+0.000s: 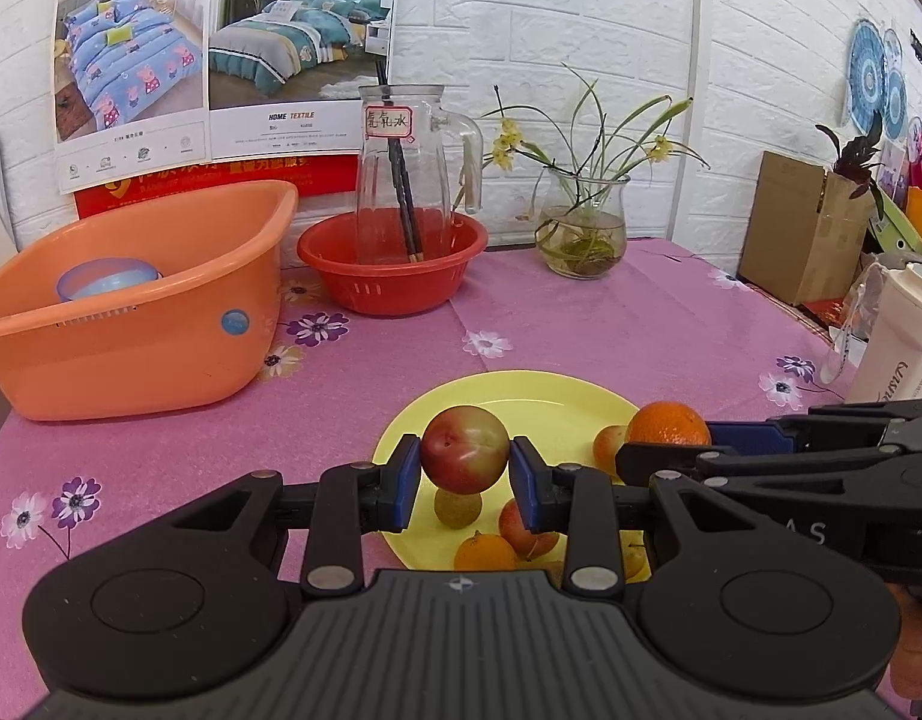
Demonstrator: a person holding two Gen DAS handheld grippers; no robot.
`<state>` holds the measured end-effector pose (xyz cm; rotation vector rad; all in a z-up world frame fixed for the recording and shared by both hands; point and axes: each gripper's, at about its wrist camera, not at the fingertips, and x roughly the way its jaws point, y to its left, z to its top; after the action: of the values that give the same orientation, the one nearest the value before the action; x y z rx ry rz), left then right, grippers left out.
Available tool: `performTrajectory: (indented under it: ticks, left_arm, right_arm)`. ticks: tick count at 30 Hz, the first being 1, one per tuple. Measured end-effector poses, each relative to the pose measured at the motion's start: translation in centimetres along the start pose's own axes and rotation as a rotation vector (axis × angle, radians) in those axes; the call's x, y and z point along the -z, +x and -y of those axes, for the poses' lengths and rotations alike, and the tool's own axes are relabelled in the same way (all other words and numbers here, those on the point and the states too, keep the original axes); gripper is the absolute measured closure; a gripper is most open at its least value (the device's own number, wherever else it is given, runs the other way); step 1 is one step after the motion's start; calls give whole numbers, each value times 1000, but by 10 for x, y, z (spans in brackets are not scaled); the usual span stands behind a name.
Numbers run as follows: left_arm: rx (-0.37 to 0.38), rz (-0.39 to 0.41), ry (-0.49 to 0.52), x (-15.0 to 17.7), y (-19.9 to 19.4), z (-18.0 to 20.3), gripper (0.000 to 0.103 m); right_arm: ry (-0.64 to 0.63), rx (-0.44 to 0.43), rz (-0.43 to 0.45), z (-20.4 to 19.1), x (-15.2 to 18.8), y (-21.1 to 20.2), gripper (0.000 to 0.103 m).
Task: Organize fruits
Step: 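Lower the mandarin onto the plate with the right tool while the left tool holds its apple above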
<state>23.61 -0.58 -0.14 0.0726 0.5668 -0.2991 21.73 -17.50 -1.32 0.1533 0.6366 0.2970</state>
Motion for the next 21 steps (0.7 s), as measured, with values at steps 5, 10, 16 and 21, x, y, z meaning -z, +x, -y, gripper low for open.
performTrajectory:
  ticks: [5,10,16,21]
  left_arm:
    - [-4,-2,0,0,4,-2,73]
    - [-7,-7,0,0,7,-2,73]
    - [-9,-7,3,-1,9,-2,73]
    - [-12,-6,-1,-1,10,-4,73]
  right_arm:
    - [5,-1,-18,1,2,7,24]
    - [6,-2,-25,2,3,11,24]
    - [7,-3,-32,2,2,16,24]
    - [5,-6,-43,2,4,21,24]
